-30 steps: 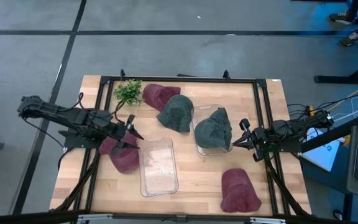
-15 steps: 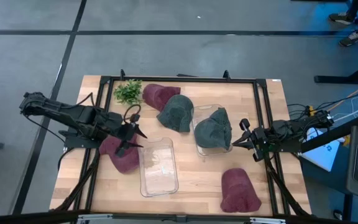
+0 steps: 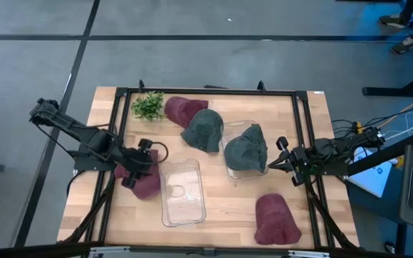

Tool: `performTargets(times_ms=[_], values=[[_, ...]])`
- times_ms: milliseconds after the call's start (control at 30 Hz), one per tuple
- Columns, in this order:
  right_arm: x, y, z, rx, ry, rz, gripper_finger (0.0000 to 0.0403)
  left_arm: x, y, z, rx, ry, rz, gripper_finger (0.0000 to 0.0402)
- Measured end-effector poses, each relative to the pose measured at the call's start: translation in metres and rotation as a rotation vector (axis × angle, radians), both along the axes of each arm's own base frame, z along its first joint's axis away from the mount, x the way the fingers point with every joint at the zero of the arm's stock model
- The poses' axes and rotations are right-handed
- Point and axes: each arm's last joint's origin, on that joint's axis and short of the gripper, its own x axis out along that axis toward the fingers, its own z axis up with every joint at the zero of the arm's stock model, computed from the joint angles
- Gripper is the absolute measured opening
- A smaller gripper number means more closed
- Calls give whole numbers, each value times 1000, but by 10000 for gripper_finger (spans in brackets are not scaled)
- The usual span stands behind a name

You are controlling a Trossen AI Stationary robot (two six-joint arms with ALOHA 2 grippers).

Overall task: Pick & Place hat
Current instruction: Put the bottom left red cap into the left transparent bin

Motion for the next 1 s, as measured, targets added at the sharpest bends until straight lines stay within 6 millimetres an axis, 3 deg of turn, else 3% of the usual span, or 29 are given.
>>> performTargets(times_ms=[400,600,767,1000], values=[[0,0,0,0,0,0,26,-12,17,-15,-69,275,401,184],[0,0,0,0,0,0,26,-9,28,-18,-44,324,472,184],[0,0,0,0,0,0,26,-4,41,-26,-103,446,647,189],[0,0,0,0,0,0,26,-2,58,-30,-128,540,708,220]])
